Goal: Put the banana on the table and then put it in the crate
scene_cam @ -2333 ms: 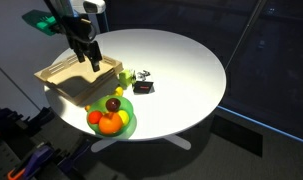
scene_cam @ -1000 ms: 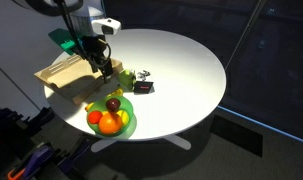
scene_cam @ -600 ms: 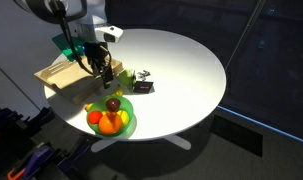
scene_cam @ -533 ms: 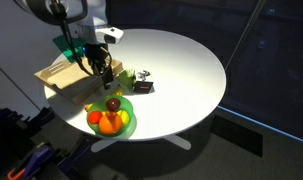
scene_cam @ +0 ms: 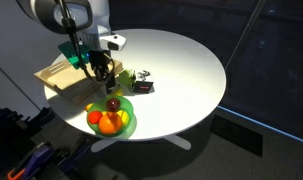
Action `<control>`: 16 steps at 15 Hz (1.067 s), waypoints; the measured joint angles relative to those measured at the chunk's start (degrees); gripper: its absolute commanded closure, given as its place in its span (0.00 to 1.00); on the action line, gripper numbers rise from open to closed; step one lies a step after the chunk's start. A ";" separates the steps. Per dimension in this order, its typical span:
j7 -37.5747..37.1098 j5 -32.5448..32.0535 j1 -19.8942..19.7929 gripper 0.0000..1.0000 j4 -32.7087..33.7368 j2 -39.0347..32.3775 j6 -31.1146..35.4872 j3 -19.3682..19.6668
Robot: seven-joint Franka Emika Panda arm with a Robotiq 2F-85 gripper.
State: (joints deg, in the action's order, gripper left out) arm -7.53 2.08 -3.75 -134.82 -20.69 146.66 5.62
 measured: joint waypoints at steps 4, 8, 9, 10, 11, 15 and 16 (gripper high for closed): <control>0.00 0.00 0.00 0.00 1.02 -1.92 0.78 0.00; 0.07 0.00 0.00 0.00 2.01 -3.51 1.60 0.00; 0.10 0.00 0.01 0.00 2.23 -3.86 1.85 0.00; 0.13 0.00 0.01 0.00 2.50 -4.22 2.01 0.00; 0.15 0.00 0.01 0.00 2.77 -4.58 2.13 0.00; 0.23 -0.02 0.01 0.00 3.58 -5.81 2.50 0.00; 0.28 -0.02 0.01 0.00 3.78 -6.09 2.56 0.00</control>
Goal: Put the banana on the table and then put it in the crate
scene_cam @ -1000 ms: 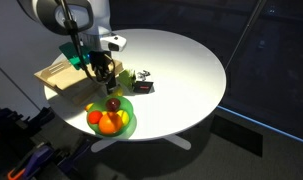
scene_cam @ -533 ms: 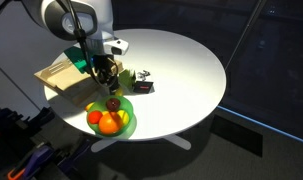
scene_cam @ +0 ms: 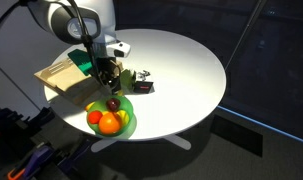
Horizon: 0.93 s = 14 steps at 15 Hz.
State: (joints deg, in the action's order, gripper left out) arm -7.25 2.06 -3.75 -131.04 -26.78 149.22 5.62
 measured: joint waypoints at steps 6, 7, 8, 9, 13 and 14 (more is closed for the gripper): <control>0.78 -0.04 0.00 0.00 1.08 -1.28 0.04 0.01; 0.85 -0.09 0.00 0.00 1.21 -1.46 0.06 0.02; 0.96 -0.11 0.00 0.00 1.32 -1.62 0.08 0.05; 1.04 -0.13 0.00 0.00 1.40 -1.74 0.08 0.08; 1.80 -0.14 0.00 0.00 1.64 -2.15 0.12 0.23; 2.01 -0.14 0.00 0.00 1.68 -2.21 0.15 0.26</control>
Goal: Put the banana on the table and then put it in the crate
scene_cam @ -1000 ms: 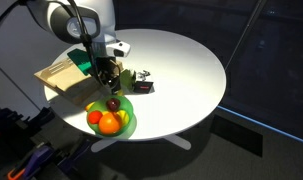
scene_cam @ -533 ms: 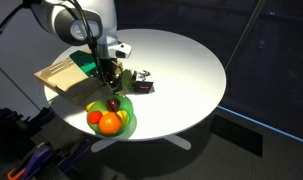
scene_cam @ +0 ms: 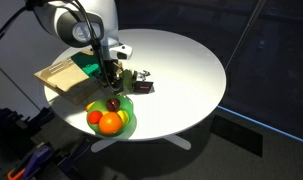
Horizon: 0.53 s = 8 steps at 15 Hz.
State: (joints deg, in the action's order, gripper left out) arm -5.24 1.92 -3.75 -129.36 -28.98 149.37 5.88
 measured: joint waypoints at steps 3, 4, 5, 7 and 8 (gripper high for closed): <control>0.52 0.00 -0.01 0.00 0.02 -0.06 0.06 0.12; 0.73 0.00 -0.03 0.00 0.02 -0.09 0.06 0.17; 0.89 0.00 -0.07 0.00 0.03 -0.15 0.06 0.21; 1.07 0.00 -0.22 0.00 0.09 -0.37 0.07 0.23; 1.12 0.00 -0.29 0.08 0.14 -0.54 0.07 0.24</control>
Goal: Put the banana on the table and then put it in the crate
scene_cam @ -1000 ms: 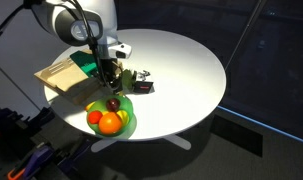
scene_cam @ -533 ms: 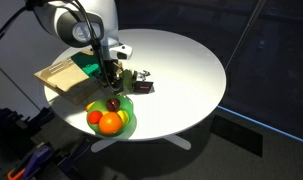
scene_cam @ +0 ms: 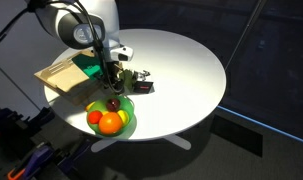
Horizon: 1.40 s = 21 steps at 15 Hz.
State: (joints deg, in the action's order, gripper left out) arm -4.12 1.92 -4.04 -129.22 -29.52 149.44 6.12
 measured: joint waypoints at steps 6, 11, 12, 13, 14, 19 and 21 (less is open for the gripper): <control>0.08 0.00 -0.28 0.68 0.16 -0.39 0.02 0.01; 0.08 0.00 -0.28 0.83 0.22 -0.34 0.02 0.03; 0.08 0.00 -0.26 0.83 0.23 -0.32 0.02 0.07; 0.07 -0.01 -0.20 0.83 0.23 -0.28 0.02 0.17; 0.05 -0.14 -0.10 0.83 0.23 -0.19 0.02 0.33; -0.25 -1.72 0.54 0.83 0.23 0.85 -0.23 1.30; -0.30 -2.13 0.78 0.83 0.23 1.51 -0.51 1.53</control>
State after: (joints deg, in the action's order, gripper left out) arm -4.42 -0.21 -3.26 -128.99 -28.01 148.94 7.65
